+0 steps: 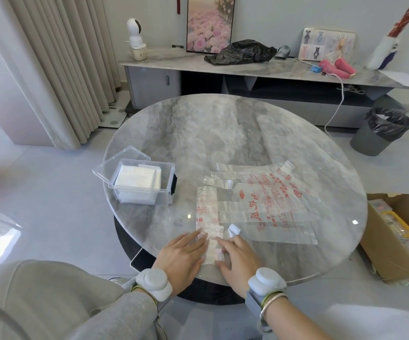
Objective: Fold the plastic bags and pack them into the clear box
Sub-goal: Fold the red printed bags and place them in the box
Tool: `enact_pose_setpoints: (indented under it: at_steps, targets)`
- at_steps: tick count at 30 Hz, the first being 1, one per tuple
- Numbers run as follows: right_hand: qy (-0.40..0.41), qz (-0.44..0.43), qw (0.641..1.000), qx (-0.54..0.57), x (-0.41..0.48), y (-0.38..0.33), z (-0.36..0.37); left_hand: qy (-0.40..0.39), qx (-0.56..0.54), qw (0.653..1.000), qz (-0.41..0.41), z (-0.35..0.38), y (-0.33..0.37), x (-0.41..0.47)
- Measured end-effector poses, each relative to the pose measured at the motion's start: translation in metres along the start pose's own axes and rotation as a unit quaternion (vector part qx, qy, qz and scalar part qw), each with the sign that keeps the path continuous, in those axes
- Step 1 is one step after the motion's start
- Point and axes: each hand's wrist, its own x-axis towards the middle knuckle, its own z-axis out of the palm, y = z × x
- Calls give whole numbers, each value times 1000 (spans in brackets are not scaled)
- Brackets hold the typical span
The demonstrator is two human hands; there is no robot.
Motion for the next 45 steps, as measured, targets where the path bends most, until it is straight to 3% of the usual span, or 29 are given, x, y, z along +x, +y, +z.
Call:
enact_pose_setpoints:
  at_steps: [11, 18, 25, 29, 34, 38, 45]
  targets:
    - [9, -101, 988, -120, -3, 4, -4, -64, -52, 996, -33, 0, -1, -3]
    - [98, -250, 935, -234, -1, 4, -5, -66, -122, 986, -90, -3, 0, 1]
    - [188, -277, 914, -230, 1, 9, 2, -37, -150, 981, -118, -7, 2, 6]
    - [201, -283, 918, -193, 1, 8, 4, -41, -161, 978, -125, -7, 3, 7]
    - [183, -222, 957, -38, -2, 4, -3, -44, -156, 981, -107, -9, 2, 7]
    - [144, -90, 979, 111, -5, -1, -8, -47, -164, 979, -114, -12, 4, 8]
    - [130, 34, 954, 267, -6, -10, -17, 4, -181, 968, -176, -8, 4, 10]
